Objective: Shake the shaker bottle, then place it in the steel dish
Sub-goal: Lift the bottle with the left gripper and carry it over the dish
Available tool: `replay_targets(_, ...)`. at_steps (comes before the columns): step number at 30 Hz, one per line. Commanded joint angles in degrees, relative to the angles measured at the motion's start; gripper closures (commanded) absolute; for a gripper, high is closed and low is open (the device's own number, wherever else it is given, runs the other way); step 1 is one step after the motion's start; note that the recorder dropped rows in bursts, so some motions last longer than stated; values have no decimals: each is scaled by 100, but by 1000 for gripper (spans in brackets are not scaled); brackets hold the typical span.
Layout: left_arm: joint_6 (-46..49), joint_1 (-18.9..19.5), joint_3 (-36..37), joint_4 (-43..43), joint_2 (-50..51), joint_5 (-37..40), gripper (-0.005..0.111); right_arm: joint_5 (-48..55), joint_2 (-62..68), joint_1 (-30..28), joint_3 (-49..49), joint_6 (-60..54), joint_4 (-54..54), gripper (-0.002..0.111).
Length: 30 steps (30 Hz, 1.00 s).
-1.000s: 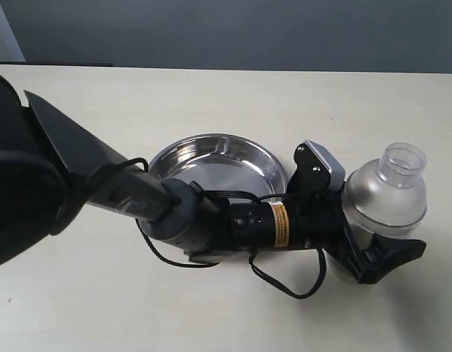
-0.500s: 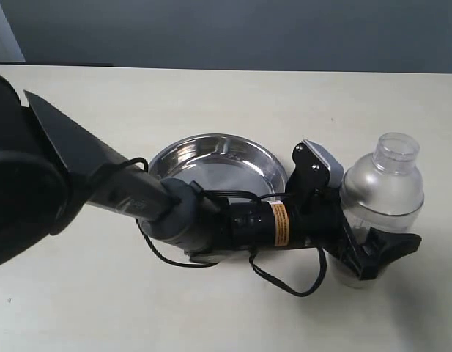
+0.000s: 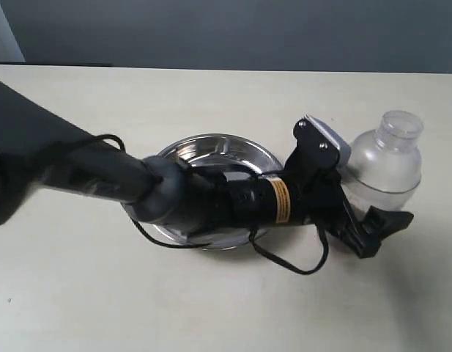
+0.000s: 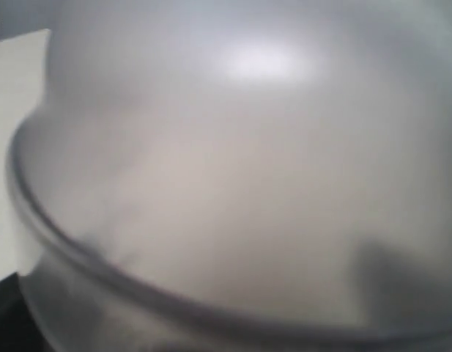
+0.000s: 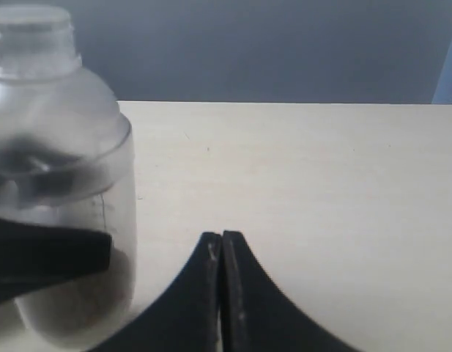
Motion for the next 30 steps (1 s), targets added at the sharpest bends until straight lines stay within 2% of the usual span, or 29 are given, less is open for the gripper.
replay_targets(1, 316, 170, -7, -305, -575, 448, 106, -79, -22, 20, 7, -2, -7, 109)
replay_targets(8, 682, 263, -7, -349, -1257, 919, 106, -79, -22, 20, 7, -2, -7, 109)
replay_targets(11, 868, 416, 101, -409, -1660, 1142, 106, -79, -22, 20, 7, -2, -7, 109)
replay_targets(15, 973, 747, 535, -808, -2157, 1121, 106, -79, -22, 20, 7, -2, -7, 109)
replay_targets(20, 1593, 1129, 1340, -1568, -2637, 1071, 106, -79, -22, 20, 7, -2, -7, 109)
replay_targets(22, 1788, 1170, 1703, -1864, -2717, 908, 106, -79, -22, 20, 7, -2, -7, 109)
replay_targets(25, 1800, 1170, 2014, -1985, -2773, 201, 106, -79, -22, 20, 7, -2, -7, 109)
replay_targets(30, 2111, 1170, 1747, -1985, -3298, -36, 106, -79, -22, 20, 7, -2, -7, 109)
